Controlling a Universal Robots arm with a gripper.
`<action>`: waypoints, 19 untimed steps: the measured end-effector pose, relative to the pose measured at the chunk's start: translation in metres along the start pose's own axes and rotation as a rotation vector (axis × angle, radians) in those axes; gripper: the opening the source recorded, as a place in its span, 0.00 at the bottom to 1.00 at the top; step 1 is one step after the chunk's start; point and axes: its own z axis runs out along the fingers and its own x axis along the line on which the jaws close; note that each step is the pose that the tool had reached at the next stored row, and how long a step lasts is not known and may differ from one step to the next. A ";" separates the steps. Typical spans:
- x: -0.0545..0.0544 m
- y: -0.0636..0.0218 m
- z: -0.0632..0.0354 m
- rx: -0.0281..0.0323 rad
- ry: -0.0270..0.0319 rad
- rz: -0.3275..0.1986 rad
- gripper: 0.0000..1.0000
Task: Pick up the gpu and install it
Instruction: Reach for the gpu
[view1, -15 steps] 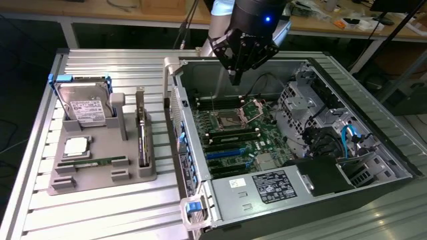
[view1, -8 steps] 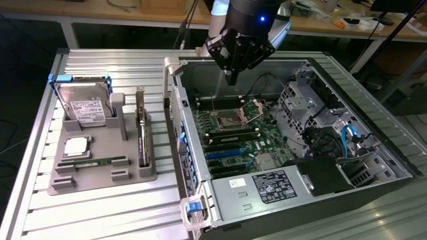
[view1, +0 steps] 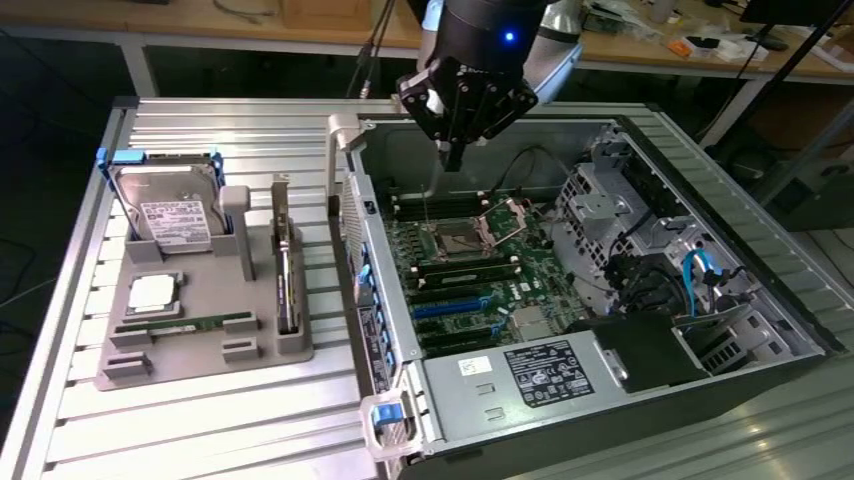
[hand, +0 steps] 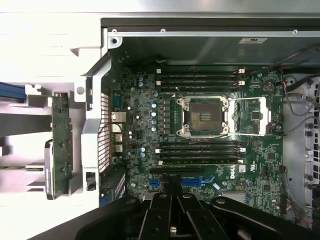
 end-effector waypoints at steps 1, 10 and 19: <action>0.002 0.0000 0.0000 0.0000 0.0000 0.000 0.11; 0.020 -0.0001 -0.0003 0.0000 0.0000 0.000 0.11; 0.040 -0.0002 -0.0006 -0.0001 0.0000 0.000 0.11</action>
